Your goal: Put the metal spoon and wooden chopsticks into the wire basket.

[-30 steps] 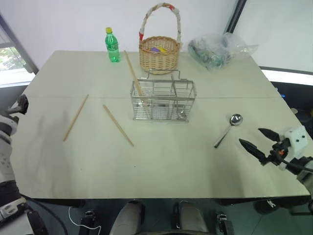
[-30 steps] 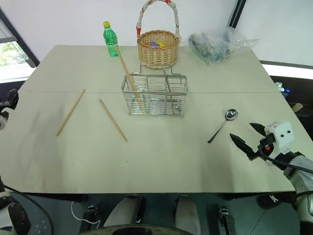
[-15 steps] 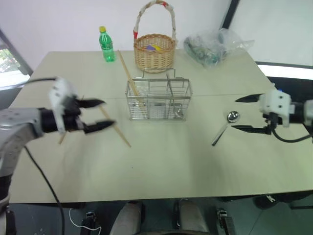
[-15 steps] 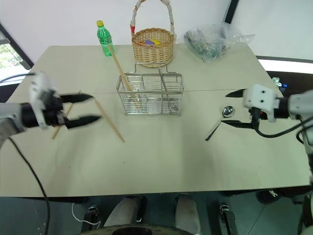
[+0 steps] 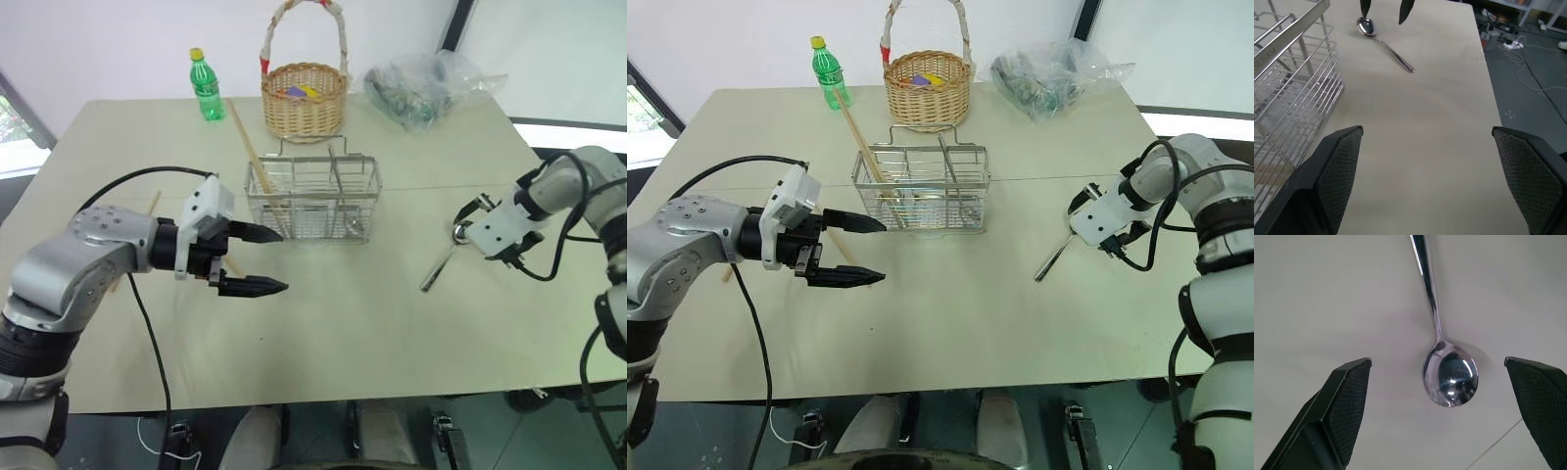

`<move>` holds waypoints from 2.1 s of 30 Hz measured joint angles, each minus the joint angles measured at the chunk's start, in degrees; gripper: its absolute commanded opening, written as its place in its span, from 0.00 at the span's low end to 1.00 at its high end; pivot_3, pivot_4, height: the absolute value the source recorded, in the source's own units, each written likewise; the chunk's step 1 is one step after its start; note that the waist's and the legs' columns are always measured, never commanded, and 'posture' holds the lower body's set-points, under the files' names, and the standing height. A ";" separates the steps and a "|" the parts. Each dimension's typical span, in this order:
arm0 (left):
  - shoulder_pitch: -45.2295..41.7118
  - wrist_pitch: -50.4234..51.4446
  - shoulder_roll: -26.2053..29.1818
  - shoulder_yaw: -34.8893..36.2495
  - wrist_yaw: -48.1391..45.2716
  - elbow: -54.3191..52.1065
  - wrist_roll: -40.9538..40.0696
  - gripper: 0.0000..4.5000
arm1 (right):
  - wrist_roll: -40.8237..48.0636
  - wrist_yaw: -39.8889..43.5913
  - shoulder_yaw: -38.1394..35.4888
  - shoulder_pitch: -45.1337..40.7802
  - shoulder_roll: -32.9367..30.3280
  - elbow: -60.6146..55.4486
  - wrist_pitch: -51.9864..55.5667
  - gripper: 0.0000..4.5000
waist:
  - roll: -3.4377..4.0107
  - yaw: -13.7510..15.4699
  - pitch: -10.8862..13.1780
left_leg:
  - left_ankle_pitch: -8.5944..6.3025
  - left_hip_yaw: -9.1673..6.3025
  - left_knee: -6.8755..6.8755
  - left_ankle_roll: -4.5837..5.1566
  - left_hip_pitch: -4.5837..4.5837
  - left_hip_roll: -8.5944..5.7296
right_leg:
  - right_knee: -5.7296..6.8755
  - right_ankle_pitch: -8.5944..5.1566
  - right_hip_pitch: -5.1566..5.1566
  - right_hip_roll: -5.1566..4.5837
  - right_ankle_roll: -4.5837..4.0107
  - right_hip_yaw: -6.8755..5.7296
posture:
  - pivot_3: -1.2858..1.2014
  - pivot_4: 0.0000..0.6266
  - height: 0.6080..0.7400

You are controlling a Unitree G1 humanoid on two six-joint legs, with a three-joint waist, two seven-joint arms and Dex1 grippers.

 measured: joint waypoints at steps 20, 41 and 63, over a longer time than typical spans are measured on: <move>-0.39 3.80 0.05 2.41 2.86 -2.92 -2.82 1.00 | -6.34 -5.46 4.47 -2.10 9.50 9.77 -2.57 0.24 | -0.06 -0.49 0.01 | 0.03 -0.20 0.00 -0.02 0.60 0.11 | 0.14 0.14 0.49 0.38 -0.25 0.05 | 0.52 0.24 0.50; -6.25 2.68 -1.90 4.32 4.55 1.86 -2.71 1.00 | 55.47 26.31 -15.96 24.08 -1.27 -39.95 37.19 0.02 | 0.19 -0.55 0.13 | -0.01 -0.33 0.09 0.04 0.50 0.21 | 0.11 0.17 0.52 0.28 -0.26 0.09 | 0.52 0.24 0.50; -9.59 -1.47 -3.21 4.12 3.03 7.59 1.54 1.00 | 70.01 -20.50 -32.90 16.32 20.87 -53.63 86.28 0.02 | -0.21 0.54 -0.07 | 0.06 -0.36 0.17 -0.04 -0.10 0.11 | 0.10 0.20 -0.02 0.23 -0.28 -0.01 | 0.52 0.24 0.50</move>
